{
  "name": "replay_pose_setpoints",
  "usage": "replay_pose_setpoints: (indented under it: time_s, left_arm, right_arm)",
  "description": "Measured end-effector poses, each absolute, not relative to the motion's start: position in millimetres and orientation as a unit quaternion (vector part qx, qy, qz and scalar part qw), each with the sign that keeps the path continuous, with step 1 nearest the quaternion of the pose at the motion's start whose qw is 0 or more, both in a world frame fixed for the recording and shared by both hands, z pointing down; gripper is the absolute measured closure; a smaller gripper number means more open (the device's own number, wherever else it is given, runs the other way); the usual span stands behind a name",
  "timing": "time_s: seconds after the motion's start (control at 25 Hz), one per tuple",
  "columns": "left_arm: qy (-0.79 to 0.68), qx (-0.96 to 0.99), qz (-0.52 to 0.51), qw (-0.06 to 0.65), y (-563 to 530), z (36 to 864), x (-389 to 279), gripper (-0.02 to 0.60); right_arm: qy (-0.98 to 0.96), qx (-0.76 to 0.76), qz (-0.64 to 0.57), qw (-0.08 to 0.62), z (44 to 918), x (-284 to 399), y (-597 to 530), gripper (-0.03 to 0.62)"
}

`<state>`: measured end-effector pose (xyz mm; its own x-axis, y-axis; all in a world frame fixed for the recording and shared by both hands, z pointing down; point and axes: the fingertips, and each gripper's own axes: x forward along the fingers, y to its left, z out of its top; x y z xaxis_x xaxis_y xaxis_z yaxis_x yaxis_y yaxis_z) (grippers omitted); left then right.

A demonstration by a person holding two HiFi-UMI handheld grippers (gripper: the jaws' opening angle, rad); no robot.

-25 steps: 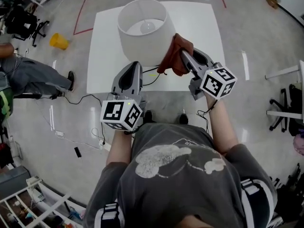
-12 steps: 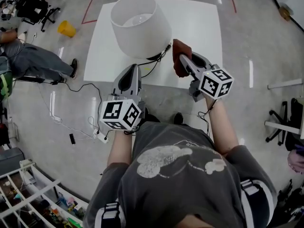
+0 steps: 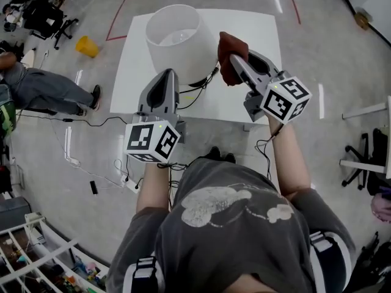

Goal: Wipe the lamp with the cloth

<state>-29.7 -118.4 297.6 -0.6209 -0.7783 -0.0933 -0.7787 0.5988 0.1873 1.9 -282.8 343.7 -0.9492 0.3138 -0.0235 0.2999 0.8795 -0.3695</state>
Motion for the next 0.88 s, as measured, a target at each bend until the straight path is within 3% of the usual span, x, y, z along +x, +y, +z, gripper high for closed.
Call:
replay_pose_setpoints:
  time_s: [0.32, 0.88]
  left_arm:
    - [0.878, -0.464, 0.117, 0.031, -129, 263, -52, 0.574]
    - [0.912, -0.394, 0.111, -0.005, -135, 315, -61, 0.574]
  right_arm:
    - [-0.975, -0.168, 0.144, -0.017, 288, -37, -271, 0.508]
    - [-0.963, -0.207, 0.157, 0.078, 373, -50, -292, 0.508]
